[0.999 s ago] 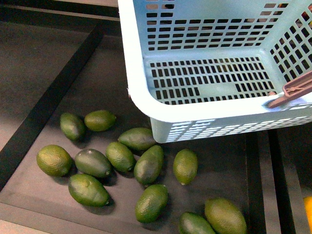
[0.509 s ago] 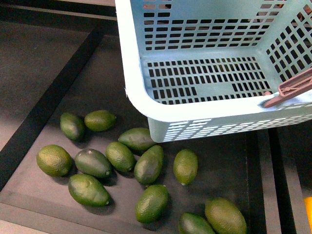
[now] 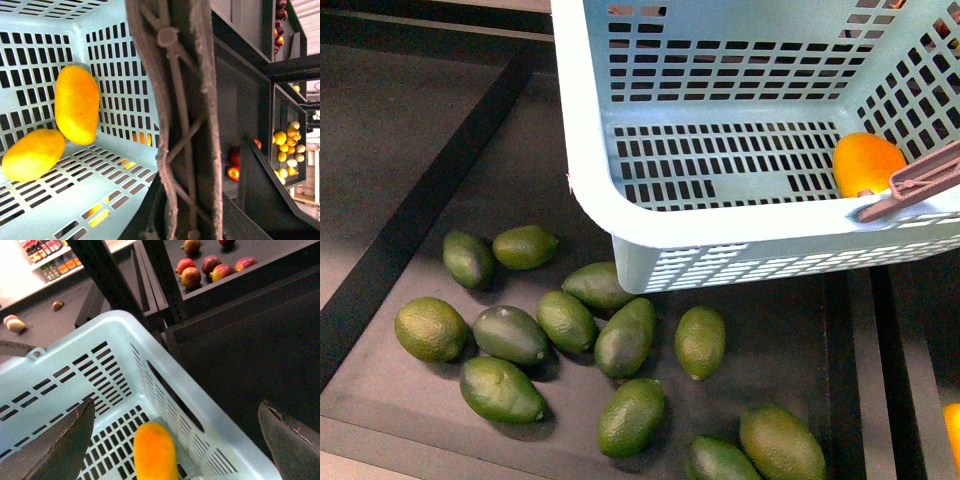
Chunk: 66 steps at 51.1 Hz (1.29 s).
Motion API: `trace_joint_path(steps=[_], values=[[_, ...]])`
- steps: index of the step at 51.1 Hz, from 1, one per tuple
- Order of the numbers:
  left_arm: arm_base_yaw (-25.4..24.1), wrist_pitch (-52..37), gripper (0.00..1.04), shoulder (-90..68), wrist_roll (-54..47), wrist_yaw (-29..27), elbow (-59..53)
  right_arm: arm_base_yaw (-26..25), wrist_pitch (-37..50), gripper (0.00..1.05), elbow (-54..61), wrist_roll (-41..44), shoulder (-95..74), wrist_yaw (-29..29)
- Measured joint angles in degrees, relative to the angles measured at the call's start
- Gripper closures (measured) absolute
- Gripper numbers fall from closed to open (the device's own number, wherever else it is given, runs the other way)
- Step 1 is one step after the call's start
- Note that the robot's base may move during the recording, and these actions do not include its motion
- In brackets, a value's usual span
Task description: Pick lemon and mango into basket
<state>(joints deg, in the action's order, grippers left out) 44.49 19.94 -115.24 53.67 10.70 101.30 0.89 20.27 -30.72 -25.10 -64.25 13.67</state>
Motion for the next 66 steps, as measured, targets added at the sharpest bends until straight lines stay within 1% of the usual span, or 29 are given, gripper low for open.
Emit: trace_joint_path(steps=[3, 4, 6, 9, 11, 17, 21, 24, 38, 61, 66], values=[[0.0, 0.0, 0.98, 0.0, 0.0, -0.1, 0.0, -0.7, 6.3, 0.19, 4.2, 6.9, 5.1, -8.0], [0.0, 0.0, 0.98, 0.0, 0.0, -0.1, 0.0, -0.8, 7.0, 0.24, 6.1, 9.9, 8.4, -11.0], [0.0, 0.0, 0.98, 0.0, 0.0, 0.0, 0.0, -0.7, 6.3, 0.33, 9.0, 15.9, 13.9, -13.5], [0.0, 0.0, 0.98, 0.0, 0.2, 0.3, 0.0, -0.7, 6.5, 0.45, 12.3, 20.2, 19.1, -13.7], [0.0, 0.0, 0.98, 0.0, 0.2, 0.7, 0.0, -0.9, 6.8, 0.55, 14.3, 22.0, 21.3, -13.6], [0.0, 0.0, 0.98, 0.0, 0.2, 0.7, 0.0, -0.8, 6.9, 0.82, 19.2, 23.8, 24.4, -13.7], [0.0, 0.0, 0.98, 0.0, 0.2, 0.6, 0.0, -0.9, 6.8, 0.96, 20.9, 24.1, 26.7, -13.7], [0.0, 0.0, 0.98, 0.0, 0.1, 0.5, 0.0, -0.9, 6.7, 1.03, 21.7, 24.7, 28.0, -13.7], [0.0, 0.0, 0.98, 0.0, 0.1, 0.2, 0.0, -0.8, 4.1, 1.03, 25.7, 24.7, 34.3, -13.7], [0.0, 0.0, 0.98, 0.0, 0.1, 0.3, 0.0, -0.8, -2.2, 1.03, 28.7, 24.7, 43.7, -13.7], [0.0, 0.0, 0.98, 0.0, 0.1, 0.2, 0.0, -0.8, -1.3, 1.03, 29.7, 24.8, 44.8, -13.7]])
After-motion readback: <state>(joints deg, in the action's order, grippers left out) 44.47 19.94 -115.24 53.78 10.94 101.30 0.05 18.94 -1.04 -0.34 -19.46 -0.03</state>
